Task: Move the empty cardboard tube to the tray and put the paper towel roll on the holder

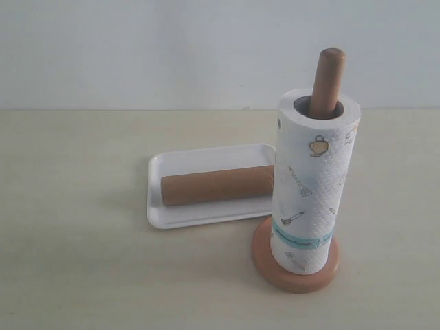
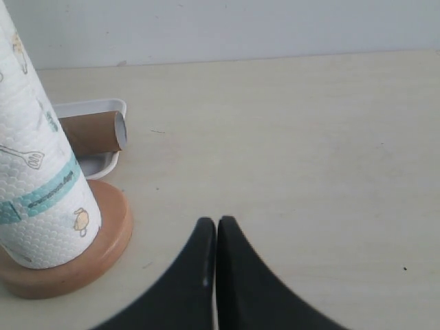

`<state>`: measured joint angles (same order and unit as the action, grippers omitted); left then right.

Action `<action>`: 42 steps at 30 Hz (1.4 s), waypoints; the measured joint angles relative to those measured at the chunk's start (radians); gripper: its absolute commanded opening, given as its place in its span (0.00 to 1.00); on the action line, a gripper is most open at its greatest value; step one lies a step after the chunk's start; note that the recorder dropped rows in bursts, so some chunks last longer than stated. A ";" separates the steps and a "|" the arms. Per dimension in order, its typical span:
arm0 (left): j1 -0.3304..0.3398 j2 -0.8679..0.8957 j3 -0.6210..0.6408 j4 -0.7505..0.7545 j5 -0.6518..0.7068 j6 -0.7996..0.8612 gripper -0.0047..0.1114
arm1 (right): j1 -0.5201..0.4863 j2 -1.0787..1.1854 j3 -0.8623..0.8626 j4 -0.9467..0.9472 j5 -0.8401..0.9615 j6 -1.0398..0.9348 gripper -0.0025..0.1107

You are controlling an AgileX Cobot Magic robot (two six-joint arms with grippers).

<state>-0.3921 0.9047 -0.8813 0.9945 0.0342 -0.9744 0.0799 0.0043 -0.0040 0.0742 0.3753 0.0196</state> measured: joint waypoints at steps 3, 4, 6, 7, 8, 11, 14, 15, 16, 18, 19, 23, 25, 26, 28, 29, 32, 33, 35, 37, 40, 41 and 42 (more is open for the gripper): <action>0.085 -0.126 0.110 -0.002 -0.055 -0.037 0.09 | 0.000 0.000 0.000 0.000 0.000 0.000 0.02; 0.106 -0.159 0.141 -0.002 -0.063 -0.049 0.09 | 0.000 0.000 0.000 0.000 0.000 0.000 0.02; 0.152 -0.240 0.216 -0.004 -0.072 -0.078 0.09 | 0.000 0.000 0.000 0.000 0.000 0.000 0.02; 0.167 -0.277 0.251 -0.007 -0.072 -0.088 0.09 | 0.000 0.000 0.000 0.000 0.000 0.000 0.02; 0.184 -0.311 0.286 -0.012 -0.074 -0.099 0.09 | 0.000 0.000 0.000 0.000 0.000 0.000 0.02; 0.207 -0.384 0.368 -0.052 -0.056 -0.139 0.09 | 0.000 0.000 0.000 0.000 0.000 0.000 0.02; 0.211 -0.425 0.420 -0.100 0.009 -0.202 0.09 | 0.000 0.000 0.000 0.000 0.000 0.000 0.02; 0.211 -0.434 0.431 -0.110 0.035 -0.222 0.09 | 0.000 0.000 0.000 0.000 0.000 0.000 0.02; 0.211 -0.440 0.438 -0.116 0.053 -0.237 0.09 | 0.000 0.000 0.000 0.000 0.000 0.000 0.02; 0.211 -0.443 0.445 -0.127 0.078 -0.255 0.09 | 0.000 0.000 0.000 0.000 0.000 0.000 0.02; 0.211 -0.444 0.447 -0.129 0.082 -0.257 0.09 | 0.000 0.000 0.000 0.000 0.000 0.000 0.02; 0.211 -0.451 0.447 -0.098 0.085 -0.257 0.09 | 0.000 0.000 0.000 0.000 0.000 0.000 0.02; 0.211 -0.462 0.447 -0.088 0.089 -0.202 0.09 | 0.000 0.000 0.000 0.000 0.000 0.000 0.02; 0.211 -0.473 0.447 -0.095 0.089 -0.140 0.09 | 0.000 0.000 0.000 0.000 0.000 0.000 0.02; 0.211 -0.494 0.459 -0.180 0.089 0.047 0.09 | 0.000 0.000 0.000 0.000 0.000 0.000 0.02; 0.211 -0.506 0.469 -0.260 0.089 0.190 0.09 | 0.000 0.000 0.000 0.000 0.000 0.000 0.02; 0.211 -0.552 0.514 -0.587 0.089 0.687 0.09 | 0.000 0.000 0.000 0.000 0.000 0.000 0.02; 0.211 -0.574 0.536 -0.717 0.089 0.840 0.09 | 0.000 0.000 0.000 0.000 0.000 0.000 0.02; 0.211 -0.618 0.581 -0.921 0.086 1.059 0.09 | 0.000 0.000 0.000 0.000 0.000 0.000 0.02; 0.211 -0.673 0.637 -1.067 0.059 1.184 0.09 | 0.000 0.000 0.000 0.000 0.000 0.000 0.02; 0.211 -0.734 0.723 -1.168 0.006 1.219 0.09 | 0.000 0.000 0.000 0.000 0.000 0.000 0.02; 0.211 -0.743 0.744 -1.181 -0.005 1.219 0.09 | 0.000 0.000 0.000 0.000 0.000 0.000 0.02; 0.211 -0.751 0.774 -1.192 -0.015 1.210 0.09 | 0.000 0.000 0.000 0.000 0.000 0.000 0.02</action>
<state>-0.1814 0.1536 -0.1076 -0.1975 0.0194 0.2361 0.0799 0.0043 -0.0040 0.0742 0.3753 0.0196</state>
